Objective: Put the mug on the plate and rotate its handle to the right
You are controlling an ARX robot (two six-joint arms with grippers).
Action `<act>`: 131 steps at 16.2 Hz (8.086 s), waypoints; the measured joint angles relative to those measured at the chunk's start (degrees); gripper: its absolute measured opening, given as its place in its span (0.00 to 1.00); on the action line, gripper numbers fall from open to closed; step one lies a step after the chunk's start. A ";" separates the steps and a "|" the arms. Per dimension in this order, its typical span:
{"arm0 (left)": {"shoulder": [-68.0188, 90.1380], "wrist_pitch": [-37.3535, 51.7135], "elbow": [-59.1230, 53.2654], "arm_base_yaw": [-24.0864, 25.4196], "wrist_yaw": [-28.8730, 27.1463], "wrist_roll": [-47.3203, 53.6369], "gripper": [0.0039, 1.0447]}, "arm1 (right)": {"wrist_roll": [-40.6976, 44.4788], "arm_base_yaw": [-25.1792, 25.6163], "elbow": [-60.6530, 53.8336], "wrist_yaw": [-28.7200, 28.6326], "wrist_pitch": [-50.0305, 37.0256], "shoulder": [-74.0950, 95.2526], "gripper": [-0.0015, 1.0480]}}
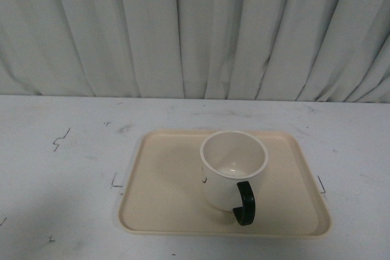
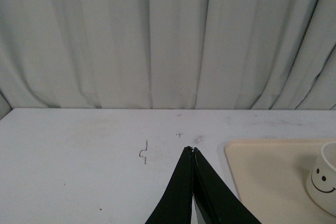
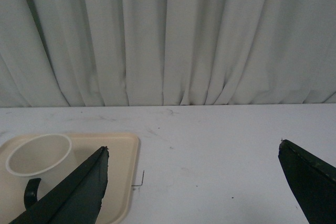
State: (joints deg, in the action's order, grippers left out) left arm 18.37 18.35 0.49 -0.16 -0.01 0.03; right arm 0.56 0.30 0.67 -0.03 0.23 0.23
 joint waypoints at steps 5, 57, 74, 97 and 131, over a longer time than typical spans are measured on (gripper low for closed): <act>-5.88 -5.68 0.00 0.00 0.00 0.00 0.01 | 0.00 0.00 0.00 0.00 0.00 0.00 0.94; -17.92 -18.56 0.02 0.00 0.02 0.00 0.94 | 61.20 -18.56 100.96 -9.49 51.19 125.48 0.03; -17.92 -18.53 0.02 0.00 0.20 0.00 0.94 | 44.02 -21.31 100.50 -10.10 17.33 113.72 0.75; -17.92 -18.56 0.02 0.11 -0.04 0.00 0.94 | 0.26 -0.50 5.75 0.42 -48.59 55.10 0.02; -17.92 -18.58 0.02 0.11 0.00 0.00 0.94 | 0.24 0.02 0.00 0.02 0.00 0.02 0.16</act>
State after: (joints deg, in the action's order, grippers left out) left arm 0.45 -0.23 0.51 -0.05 -0.01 0.03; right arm 0.80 0.32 0.67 -0.01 0.23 0.25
